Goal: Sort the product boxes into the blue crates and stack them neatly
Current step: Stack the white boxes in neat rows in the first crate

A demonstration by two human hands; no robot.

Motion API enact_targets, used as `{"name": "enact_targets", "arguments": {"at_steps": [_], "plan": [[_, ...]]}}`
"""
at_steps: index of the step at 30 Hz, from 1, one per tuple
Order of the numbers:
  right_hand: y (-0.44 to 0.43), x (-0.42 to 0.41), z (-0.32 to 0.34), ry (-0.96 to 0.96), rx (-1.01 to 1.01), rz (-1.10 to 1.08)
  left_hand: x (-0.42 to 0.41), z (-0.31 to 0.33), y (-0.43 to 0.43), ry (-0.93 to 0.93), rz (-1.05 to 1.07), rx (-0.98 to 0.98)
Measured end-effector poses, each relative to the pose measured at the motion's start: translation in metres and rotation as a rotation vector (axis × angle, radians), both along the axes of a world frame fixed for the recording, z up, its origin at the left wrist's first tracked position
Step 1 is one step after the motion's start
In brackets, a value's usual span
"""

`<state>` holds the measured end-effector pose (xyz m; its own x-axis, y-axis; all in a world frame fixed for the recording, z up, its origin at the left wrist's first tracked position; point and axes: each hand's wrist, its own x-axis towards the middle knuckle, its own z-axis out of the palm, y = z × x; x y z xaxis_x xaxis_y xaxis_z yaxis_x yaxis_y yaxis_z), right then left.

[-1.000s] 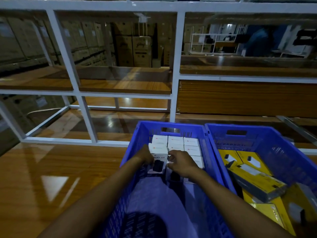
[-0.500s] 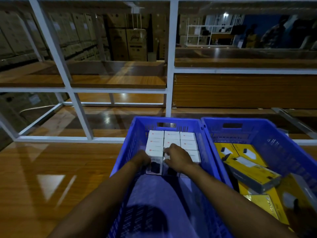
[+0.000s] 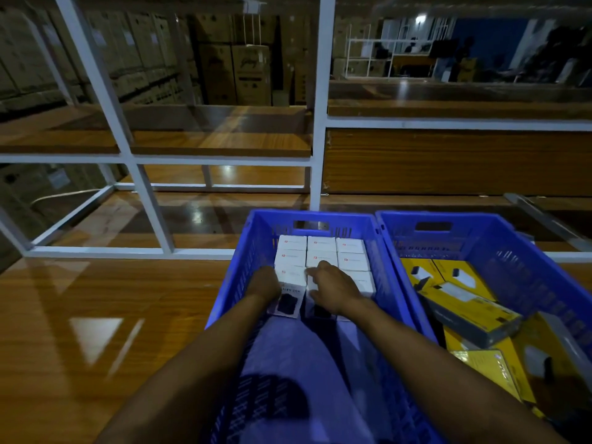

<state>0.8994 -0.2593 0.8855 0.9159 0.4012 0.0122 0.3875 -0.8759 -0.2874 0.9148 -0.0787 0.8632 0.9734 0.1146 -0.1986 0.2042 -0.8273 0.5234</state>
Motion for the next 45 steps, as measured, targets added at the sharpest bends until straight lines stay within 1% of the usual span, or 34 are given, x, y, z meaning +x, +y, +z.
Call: {"name": "enact_targets", "arguments": {"at_steps": [3, 6, 13, 17, 22, 25, 27, 29, 30, 32, 34, 37, 42, 45], "plan": [[0.000, 0.000, 0.000, 0.005, 0.031, 0.009, 0.006, 0.013, 0.005, -0.018, -0.041, 0.048], [0.001, -0.001, 0.000, 0.002, 0.024, 0.005, 0.004, 0.022, 0.001, 0.045, -0.066, 0.115], [0.002, -0.002, 0.001, -0.004, -0.016, 0.002, 0.008, 0.020, -0.004, 0.054, -0.088, 0.157], [0.002, -0.005, 0.003, -0.085, -0.028, 0.025, 0.008, 0.024, -0.007, 0.116, -0.146, 0.185], [0.002, -0.006, 0.000, -0.125, -0.138, 0.068, 0.005, 0.028, -0.009, 0.190, -0.164, 0.148], [0.000, -0.006, 0.000, -0.127, -0.155, 0.079, 0.012, 0.026, -0.009, 0.282, -0.167, 0.071], [-0.001, -0.005, 0.000, -0.127, -0.151, 0.078, 0.016, 0.028, -0.009, 0.332, -0.125, -0.008], [-0.002, -0.006, 0.001, -0.114, -0.135, 0.071, 0.011, 0.036, -0.015, 0.322, -0.076, -0.027], [-0.002, -0.006, 0.001, -0.107, -0.124, 0.065, 0.010, 0.036, -0.017, 0.299, -0.052, -0.001], [-0.002, -0.007, 0.002, -0.099, -0.098, 0.053, 0.007, 0.036, -0.019, 0.202, -0.014, 0.062], [-0.003, -0.007, 0.003, -0.091, -0.072, 0.037, 0.006, 0.037, -0.020, 0.165, -0.006, 0.058], [-0.004, -0.008, 0.006, -0.069, -0.053, 0.016, 0.016, 0.027, -0.019, 0.170, -0.023, 0.000], [-0.005, -0.011, 0.008, -0.045, -0.043, -0.005, 0.001, 0.041, -0.024, 0.174, -0.074, 0.065], [-0.007, -0.012, 0.009, -0.030, -0.028, -0.016, 0.002, 0.042, -0.025, 0.210, -0.107, 0.100]]}}
